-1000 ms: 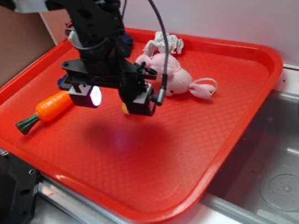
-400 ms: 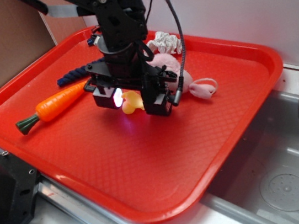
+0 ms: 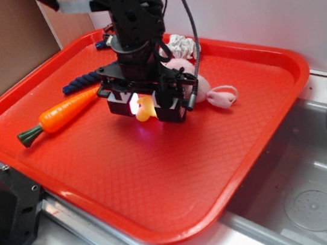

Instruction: Grab the yellow duck.

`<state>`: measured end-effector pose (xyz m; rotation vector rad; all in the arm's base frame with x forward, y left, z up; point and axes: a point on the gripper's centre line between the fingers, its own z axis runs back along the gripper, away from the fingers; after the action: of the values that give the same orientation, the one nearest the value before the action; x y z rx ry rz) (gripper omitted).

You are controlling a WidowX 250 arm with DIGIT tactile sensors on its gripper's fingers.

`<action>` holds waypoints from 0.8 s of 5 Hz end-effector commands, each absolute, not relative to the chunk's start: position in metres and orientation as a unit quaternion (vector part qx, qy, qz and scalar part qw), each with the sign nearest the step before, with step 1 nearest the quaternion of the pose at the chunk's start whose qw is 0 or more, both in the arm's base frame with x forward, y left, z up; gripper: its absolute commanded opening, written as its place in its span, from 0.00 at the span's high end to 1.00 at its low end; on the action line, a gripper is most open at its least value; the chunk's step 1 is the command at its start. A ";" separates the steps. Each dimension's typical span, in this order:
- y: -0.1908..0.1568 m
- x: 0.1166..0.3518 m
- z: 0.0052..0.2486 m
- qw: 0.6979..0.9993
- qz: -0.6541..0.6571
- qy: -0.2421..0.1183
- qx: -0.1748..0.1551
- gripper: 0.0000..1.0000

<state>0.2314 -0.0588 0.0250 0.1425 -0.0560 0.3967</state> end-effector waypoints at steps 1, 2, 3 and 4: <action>-0.059 0.234 0.099 0.996 0.065 -0.036 0.045 1.00; -0.055 0.225 0.131 0.999 0.008 -0.030 0.010 1.00; -0.045 0.211 0.165 0.998 0.017 -0.056 -0.024 1.00; -0.039 0.202 0.180 0.996 0.027 -0.087 -0.019 1.00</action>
<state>0.1970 -0.0469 0.1687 -0.0293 -0.1239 0.0393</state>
